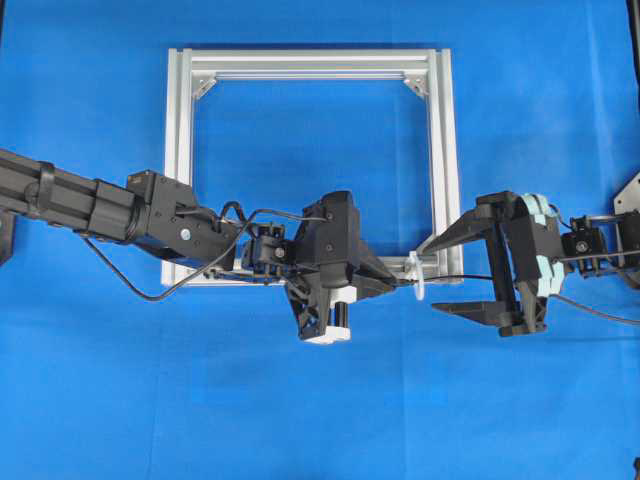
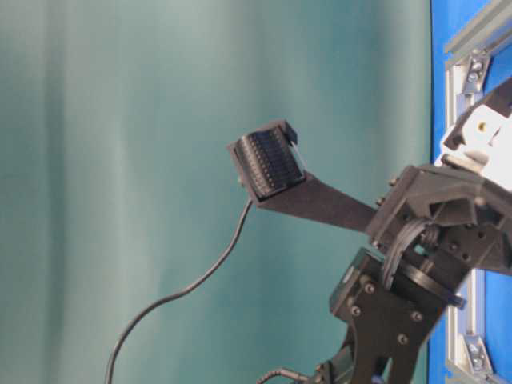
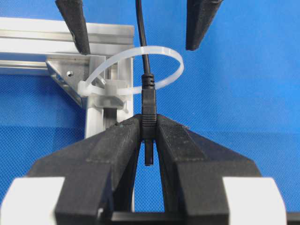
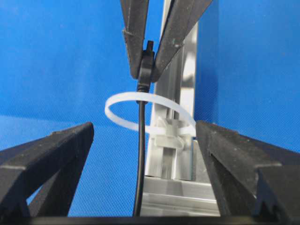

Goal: Insert the wire through the string loop located on the right side.
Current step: 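Open the right gripper and pull the cable leftward with the left gripper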

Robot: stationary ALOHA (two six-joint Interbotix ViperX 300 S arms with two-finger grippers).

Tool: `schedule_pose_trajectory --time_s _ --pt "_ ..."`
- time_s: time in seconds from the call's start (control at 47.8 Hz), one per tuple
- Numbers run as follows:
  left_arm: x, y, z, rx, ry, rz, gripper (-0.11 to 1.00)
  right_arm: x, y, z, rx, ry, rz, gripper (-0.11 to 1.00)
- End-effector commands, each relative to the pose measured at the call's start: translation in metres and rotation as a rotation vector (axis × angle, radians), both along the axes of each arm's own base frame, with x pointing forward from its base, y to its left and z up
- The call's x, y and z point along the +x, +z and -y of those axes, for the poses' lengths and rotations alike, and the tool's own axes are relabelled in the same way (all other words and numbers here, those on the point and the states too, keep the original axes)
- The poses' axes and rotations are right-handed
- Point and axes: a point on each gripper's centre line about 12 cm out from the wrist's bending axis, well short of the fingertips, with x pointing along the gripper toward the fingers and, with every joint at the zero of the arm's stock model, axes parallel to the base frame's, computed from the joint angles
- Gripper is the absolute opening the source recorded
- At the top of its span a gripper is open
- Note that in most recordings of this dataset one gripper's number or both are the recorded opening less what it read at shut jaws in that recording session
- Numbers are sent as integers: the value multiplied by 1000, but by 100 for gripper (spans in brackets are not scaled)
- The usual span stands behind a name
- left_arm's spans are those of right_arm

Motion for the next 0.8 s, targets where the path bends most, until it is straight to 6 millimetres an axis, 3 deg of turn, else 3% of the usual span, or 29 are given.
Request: schedule_pose_trajectory --time_s 0.0,0.105,0.272,0.775 --pt "4 16 1 -2 -4 40 9 4 6 -1 6 -3 24 96" --pt "-1 21 1 -1 -5 43 9 4 6 -1 6 -3 24 96" --pt "-27 31 -3 9 -9 36 9 4 6 -1 6 -3 24 96" --pt "-142 16 -15 16 -14 -77 9 4 5 -1 3 1 18 96"
